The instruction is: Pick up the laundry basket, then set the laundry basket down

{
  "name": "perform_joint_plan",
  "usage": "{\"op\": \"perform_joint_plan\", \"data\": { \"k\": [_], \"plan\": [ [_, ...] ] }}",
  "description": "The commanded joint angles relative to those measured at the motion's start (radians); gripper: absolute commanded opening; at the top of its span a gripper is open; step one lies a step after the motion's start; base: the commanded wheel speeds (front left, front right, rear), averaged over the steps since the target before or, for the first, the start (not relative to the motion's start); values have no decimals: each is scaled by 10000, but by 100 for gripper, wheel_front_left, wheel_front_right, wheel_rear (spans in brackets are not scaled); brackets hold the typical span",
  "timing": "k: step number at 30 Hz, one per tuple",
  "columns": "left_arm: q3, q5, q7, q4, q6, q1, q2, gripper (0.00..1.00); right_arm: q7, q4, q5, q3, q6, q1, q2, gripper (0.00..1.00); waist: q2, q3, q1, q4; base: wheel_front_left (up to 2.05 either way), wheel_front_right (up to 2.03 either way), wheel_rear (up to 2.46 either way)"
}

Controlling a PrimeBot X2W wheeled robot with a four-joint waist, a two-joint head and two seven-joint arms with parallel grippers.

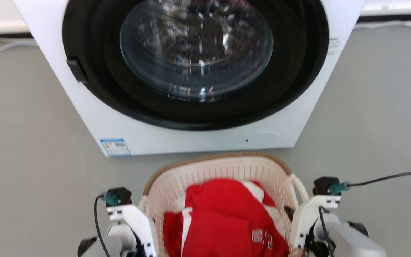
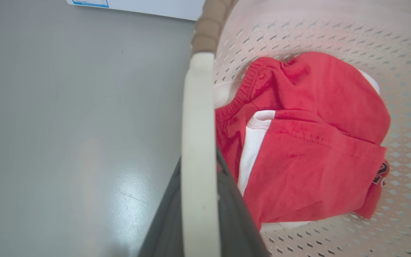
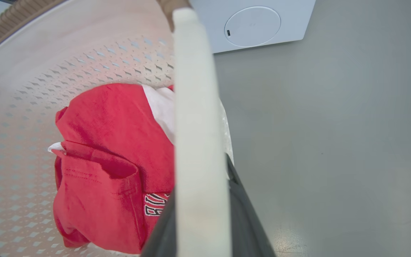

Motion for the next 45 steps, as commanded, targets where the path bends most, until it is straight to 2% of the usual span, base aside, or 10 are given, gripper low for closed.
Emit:
{"op": "perform_joint_plan", "data": {
  "k": [1, 10, 21, 45],
  "plan": [
    [128, -68, 4, -86, -102, 39, 235, 0, -1, -128, 98, 126, 79, 75, 121, 0, 0, -301, 0, -39, 0, 0, 0],
    [-213, -431, 782, -315, -103, 512, 402, 0, 634, 66, 395, 493, 79, 347, 248, 0, 0, -1041, 0, -82, 0, 0, 0],
    [-529, -777, 1286, -417, -103, 642, 449, 0, 1058, -73, 698, 838, 79, 373, 199, 0, 0, -1113, 0, -162, 0, 0, 0],
    [-964, -1196, 1028, -297, -103, 615, 463, 0, 1053, -37, 1124, 1354, 79, 320, 119, 0, 0, -1094, 0, -256, 0, 0, 0]
  ]
}}
